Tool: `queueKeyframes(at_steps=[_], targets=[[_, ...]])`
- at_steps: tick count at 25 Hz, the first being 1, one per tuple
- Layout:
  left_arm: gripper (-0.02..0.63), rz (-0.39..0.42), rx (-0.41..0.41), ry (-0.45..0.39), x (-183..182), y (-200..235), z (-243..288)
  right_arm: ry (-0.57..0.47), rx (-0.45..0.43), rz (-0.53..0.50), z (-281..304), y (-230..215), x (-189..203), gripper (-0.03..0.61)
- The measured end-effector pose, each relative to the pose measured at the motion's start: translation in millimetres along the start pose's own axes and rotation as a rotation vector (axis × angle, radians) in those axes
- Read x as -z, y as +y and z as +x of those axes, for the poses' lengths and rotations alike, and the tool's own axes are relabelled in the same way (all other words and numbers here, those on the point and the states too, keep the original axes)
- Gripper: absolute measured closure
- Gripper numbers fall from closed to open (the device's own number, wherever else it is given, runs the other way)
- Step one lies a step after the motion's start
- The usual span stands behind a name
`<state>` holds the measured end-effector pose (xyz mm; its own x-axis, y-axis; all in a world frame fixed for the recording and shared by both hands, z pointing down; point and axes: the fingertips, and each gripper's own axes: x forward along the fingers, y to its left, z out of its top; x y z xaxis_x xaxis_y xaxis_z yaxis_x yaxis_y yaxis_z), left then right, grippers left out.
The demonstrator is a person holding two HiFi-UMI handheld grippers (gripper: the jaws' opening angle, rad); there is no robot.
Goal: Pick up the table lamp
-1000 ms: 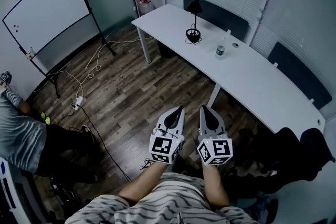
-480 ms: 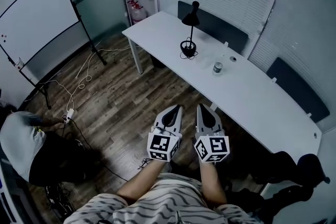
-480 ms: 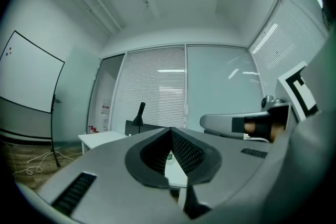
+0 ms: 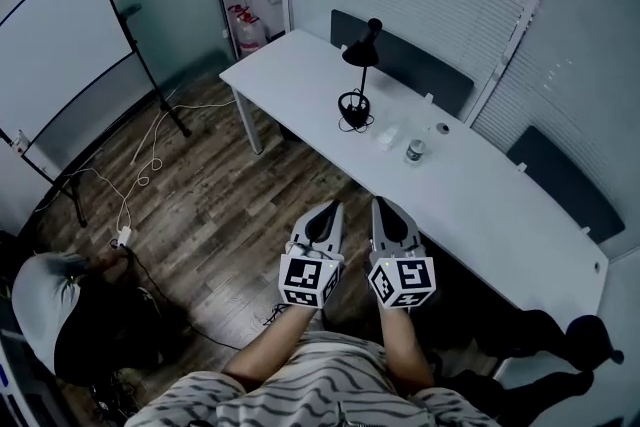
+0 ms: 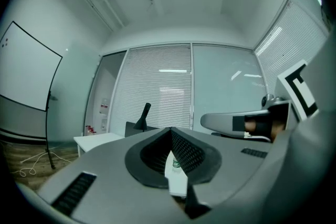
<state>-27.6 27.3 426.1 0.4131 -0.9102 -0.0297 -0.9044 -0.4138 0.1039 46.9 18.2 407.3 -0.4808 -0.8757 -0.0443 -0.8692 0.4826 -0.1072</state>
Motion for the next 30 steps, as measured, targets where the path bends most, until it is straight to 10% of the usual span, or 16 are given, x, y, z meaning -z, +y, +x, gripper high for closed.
queueKeyframes(at_steps=[30], targets=[[0.609, -0.014, 0.056, 0.023, 13.5, 98.2, 156.3, 0.037, 0.053, -0.022, 170.9, -66.9, 20.5, 0.567]])
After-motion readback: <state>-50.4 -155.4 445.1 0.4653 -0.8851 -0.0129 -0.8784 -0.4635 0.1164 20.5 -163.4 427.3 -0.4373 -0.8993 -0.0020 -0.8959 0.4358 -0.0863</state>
